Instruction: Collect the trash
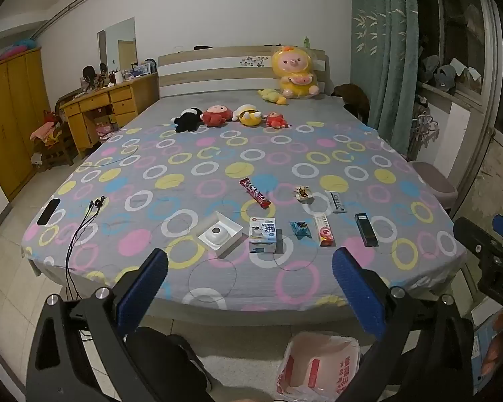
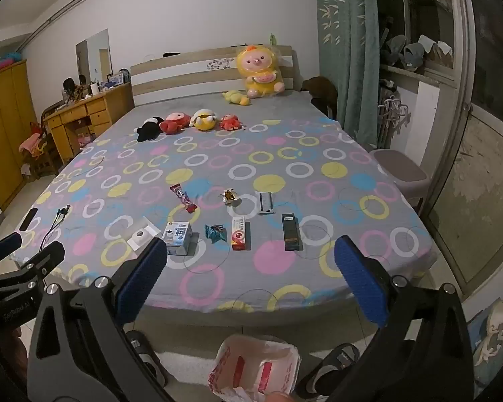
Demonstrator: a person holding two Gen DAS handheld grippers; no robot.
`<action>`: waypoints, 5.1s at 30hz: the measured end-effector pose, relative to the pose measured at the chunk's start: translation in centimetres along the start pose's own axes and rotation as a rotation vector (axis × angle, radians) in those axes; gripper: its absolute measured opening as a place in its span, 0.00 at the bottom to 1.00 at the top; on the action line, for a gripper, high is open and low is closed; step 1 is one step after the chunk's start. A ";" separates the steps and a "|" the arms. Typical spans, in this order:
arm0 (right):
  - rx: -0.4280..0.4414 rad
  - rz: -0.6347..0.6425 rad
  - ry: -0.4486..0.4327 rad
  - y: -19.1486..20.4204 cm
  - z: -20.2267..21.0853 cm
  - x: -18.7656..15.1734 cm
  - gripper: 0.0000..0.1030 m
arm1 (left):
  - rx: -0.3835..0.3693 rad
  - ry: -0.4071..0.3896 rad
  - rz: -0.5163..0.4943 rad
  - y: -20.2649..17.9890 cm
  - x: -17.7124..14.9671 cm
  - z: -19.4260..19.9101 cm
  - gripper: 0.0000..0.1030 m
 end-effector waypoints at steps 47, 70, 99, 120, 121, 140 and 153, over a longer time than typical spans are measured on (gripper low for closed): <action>0.000 0.000 0.008 0.2 0.2 0.0 0.95 | 0.009 0.019 -0.006 0.4 -0.6 -0.4 0.93; 0.000 0.000 0.009 0.1 0.2 0.1 0.95 | 0.009 0.020 -0.005 0.3 -0.5 -0.3 0.93; 0.000 0.001 0.014 0.0 0.2 0.1 0.95 | 0.010 0.027 -0.004 1.0 -1.2 -0.7 0.93; -0.005 -0.071 -0.116 -3.7 -2.3 4.9 0.95 | -0.038 0.064 0.068 6.6 0.7 -6.0 0.93; -0.008 -0.068 -0.098 -4.0 -3.1 5.1 0.95 | -0.048 0.075 0.073 6.7 0.8 -6.7 0.93; -0.122 -0.004 0.292 -6.4 -24.5 2.7 0.95 | -0.046 0.369 0.168 10.4 -1.7 -27.6 0.93; -0.160 0.017 0.461 -8.5 -34.9 -0.3 0.95 | -0.007 0.486 0.275 10.0 -3.9 -36.0 0.93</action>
Point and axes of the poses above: each gripper's, at about its wrist camera, not at the fingertips, and z roughly against the way its jaws point, y to its left, x to its top, the point moved 9 cm from there along -z, roughly the way its jaws point, and after that the axes turned 4 degrees about -z, right-handed, at the moved point
